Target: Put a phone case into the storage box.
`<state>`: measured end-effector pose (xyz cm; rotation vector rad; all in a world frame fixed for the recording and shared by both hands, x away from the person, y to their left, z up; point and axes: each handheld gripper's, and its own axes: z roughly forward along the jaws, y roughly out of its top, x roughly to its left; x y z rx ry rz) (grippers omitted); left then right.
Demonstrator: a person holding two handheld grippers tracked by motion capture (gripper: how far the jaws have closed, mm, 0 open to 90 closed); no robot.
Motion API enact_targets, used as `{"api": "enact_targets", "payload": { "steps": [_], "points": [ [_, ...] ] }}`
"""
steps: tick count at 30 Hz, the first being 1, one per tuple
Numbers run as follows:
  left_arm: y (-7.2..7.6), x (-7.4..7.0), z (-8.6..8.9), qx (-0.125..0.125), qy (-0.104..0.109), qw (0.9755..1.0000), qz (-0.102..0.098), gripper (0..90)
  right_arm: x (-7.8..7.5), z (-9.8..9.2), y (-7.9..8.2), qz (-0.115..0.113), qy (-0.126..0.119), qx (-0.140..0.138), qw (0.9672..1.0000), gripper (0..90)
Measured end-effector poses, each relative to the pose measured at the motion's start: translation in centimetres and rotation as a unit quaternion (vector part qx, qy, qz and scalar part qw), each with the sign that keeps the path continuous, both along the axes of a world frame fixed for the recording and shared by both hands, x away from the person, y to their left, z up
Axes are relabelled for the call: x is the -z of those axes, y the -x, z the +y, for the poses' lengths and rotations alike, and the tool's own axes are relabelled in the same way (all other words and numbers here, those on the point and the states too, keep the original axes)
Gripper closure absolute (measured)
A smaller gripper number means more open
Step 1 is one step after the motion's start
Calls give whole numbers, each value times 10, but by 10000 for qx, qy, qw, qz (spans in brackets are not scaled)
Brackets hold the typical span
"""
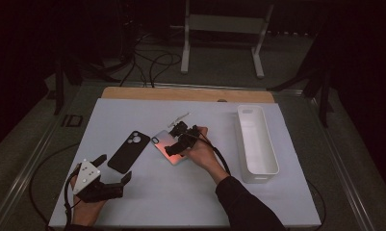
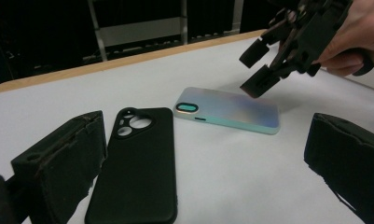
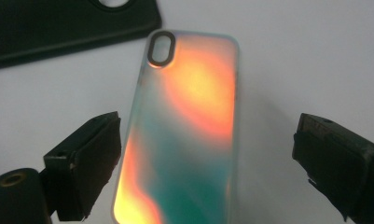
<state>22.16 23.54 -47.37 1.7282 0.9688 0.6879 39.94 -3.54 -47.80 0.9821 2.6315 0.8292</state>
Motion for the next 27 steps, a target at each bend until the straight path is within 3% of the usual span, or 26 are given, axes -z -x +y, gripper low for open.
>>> {"api": "enact_targets", "payload": {
  "steps": [11, 27],
  "points": [
    [0, 0, 0, -7, -2, 10000, -8, 0, 20, 8, -1, 326, 216, 8, 9992, 79],
    [0, 0, 0, 2, 1, 10000, -8, 0, 32, 16, 6, 508, 683, -188, 9962, 79]
  ]
}}
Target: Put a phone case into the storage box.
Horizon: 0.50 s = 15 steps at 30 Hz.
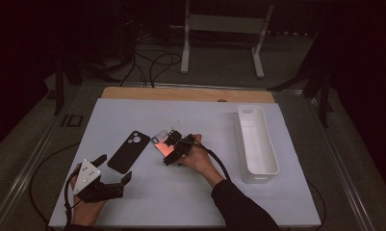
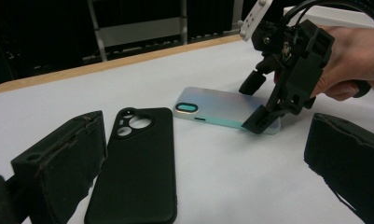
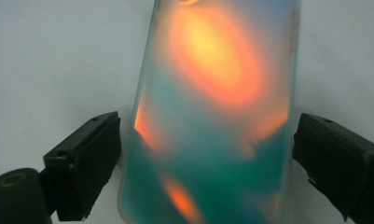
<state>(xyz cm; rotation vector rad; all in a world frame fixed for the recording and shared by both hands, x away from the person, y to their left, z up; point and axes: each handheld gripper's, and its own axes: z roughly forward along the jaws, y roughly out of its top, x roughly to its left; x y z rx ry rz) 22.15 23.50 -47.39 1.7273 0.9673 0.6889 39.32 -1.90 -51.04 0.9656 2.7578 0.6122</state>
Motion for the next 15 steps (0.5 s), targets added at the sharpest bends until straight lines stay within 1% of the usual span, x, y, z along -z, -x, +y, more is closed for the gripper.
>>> {"api": "enact_targets", "payload": {
  "steps": [1, 4, 5, 8, 12, 15],
  "points": [
    [0, 0, 0, 4, -1, 10000, 0, 0, 1, -1, 0, -31, 49, -71, 10000, 80],
    [0, 0, 0, 3, 3, 10000, 3, 0, 1, -1, 0, -20, 50, -71, 10000, 88],
    [0, 0, 0, -3, -6, 10000, 4, 0, 0, -1, 1, 112, 22, 61, 9999, 110],
    [0, 0, 0, 5, -9, 10000, 4, 0, 0, -2, 1, 134, 29, 62, 9999, 115],
    [0, 0, -1, 16, -27, 10000, 10, 0, -3, -1, 2, 239, 213, -5, 9995, 157],
    [0, 0, -1, 16, -32, 10000, 13, 0, -3, 0, 3, 233, 225, 8, 9995, 159]
  ]
}}
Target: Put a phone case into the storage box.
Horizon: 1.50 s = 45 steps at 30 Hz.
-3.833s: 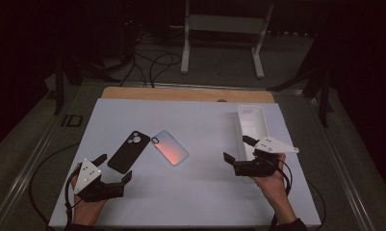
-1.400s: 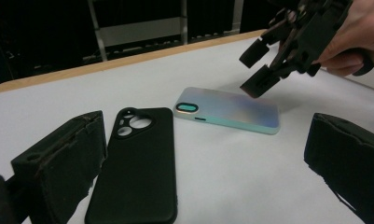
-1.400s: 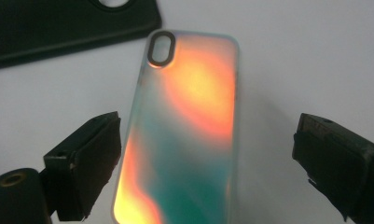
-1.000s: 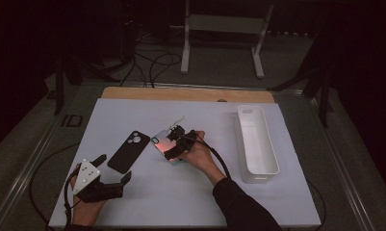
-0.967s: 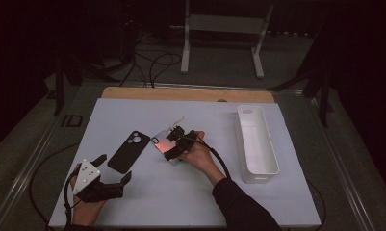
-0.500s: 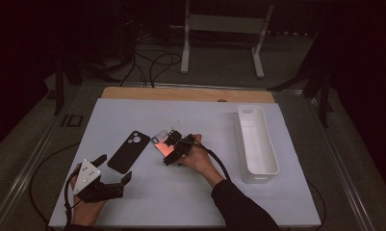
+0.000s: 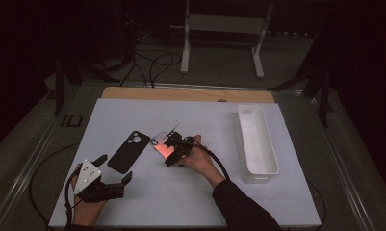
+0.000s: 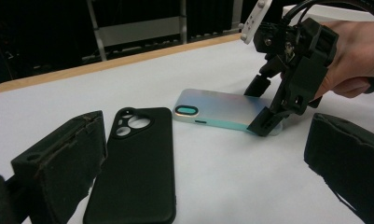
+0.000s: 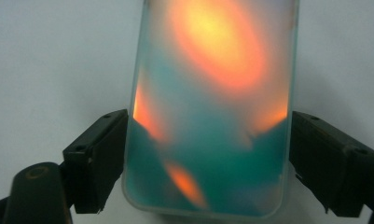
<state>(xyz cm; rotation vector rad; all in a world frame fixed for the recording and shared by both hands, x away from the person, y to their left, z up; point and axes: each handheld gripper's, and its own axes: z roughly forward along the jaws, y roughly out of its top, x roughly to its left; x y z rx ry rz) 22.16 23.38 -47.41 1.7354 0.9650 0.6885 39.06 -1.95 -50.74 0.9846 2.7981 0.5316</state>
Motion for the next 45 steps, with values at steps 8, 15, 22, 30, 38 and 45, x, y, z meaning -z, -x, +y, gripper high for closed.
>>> {"api": "enact_targets", "payload": {
  "steps": [8, 15, 22, 30, 38, 45],
  "points": [
    [0, 1, 0, -10, 1, 10000, 24, 0, -3, -7, 7, -169, -57, 72, 9998, 167],
    [-1, 1, -2, -1, -37, 10000, 50, 0, -18, -19, 11, -309, -439, 252, 9982, 168],
    [-1, 2, -2, -7, -28, 10000, 55, 0, -34, -27, 18, -593, -698, 192, 9956, 168],
    [-2, 2, -2, -20, -44, 10000, 85, 0, -49, -38, 28, -856, -1013, 184, 9910, 168],
    [-2, 1, -4, 6, -15, 9999, 122, 0, -60, -51, 39, -1063, -1379, 217, 9845, 168],
    [-3, -1, -4, 14, 76, 9998, 161, 0, -67, -66, 48, -1293, -1689, 295, 9767, 168]
  ]
}}
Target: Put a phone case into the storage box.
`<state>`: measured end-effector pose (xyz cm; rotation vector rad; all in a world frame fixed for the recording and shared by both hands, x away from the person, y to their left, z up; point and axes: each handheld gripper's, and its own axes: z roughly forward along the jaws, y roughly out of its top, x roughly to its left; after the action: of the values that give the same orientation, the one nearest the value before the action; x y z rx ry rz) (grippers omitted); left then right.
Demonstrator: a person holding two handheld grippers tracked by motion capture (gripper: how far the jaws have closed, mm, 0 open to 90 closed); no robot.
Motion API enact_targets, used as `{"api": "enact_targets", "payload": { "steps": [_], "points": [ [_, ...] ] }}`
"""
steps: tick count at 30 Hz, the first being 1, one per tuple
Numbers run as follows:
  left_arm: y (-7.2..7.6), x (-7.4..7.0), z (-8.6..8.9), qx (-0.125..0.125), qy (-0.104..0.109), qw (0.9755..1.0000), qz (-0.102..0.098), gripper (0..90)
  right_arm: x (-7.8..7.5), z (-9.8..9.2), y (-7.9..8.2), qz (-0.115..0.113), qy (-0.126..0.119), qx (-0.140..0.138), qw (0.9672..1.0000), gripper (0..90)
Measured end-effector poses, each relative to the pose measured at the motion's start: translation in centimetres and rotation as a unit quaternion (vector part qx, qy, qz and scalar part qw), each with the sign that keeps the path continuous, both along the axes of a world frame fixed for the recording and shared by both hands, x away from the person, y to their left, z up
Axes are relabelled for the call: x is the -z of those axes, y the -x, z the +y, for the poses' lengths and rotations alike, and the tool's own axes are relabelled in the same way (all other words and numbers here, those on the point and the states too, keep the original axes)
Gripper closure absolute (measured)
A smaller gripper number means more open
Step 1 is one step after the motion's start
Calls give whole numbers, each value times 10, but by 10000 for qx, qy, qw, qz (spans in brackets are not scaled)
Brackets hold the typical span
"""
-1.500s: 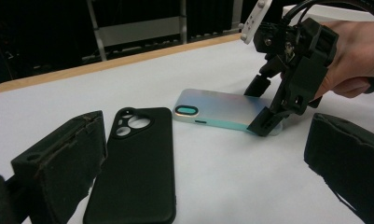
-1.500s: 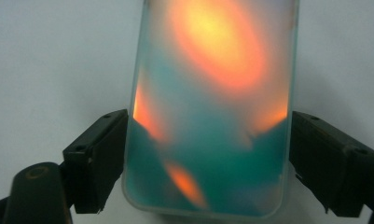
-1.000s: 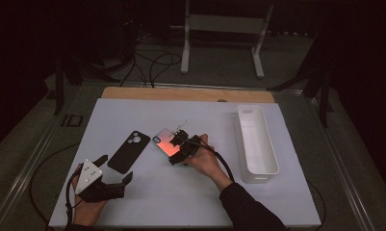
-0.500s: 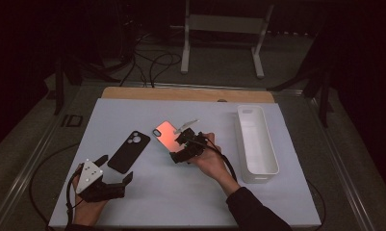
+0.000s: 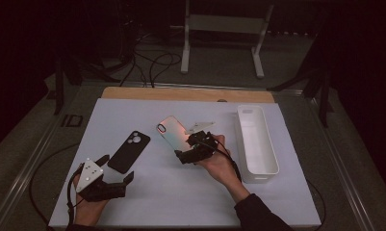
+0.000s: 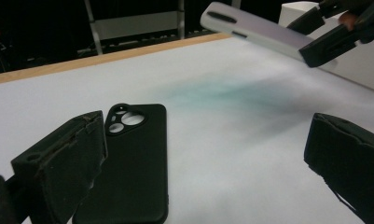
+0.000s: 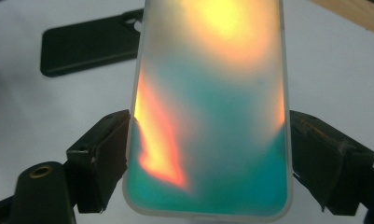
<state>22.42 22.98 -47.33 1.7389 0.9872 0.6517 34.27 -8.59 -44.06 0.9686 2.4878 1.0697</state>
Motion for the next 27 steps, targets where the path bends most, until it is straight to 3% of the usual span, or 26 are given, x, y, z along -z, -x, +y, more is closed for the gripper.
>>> {"api": "enact_targets", "payload": {
  "steps": [6, 21, 27],
  "points": [
    [0, -2, 0, 29, 110, 9999, 15, 0, -3, -10, 7, -142, -202, 40, 9997, 168],
    [-1, -5, -6, 113, 102, 9998, 87, 0, -9, -35, 27, -503, -596, 113, 9969, 168],
    [-1, -7, -9, 138, 104, 9998, 112, 0, -3, -45, 34, -573, -725, 164, 9956, 168]
  ]
}}
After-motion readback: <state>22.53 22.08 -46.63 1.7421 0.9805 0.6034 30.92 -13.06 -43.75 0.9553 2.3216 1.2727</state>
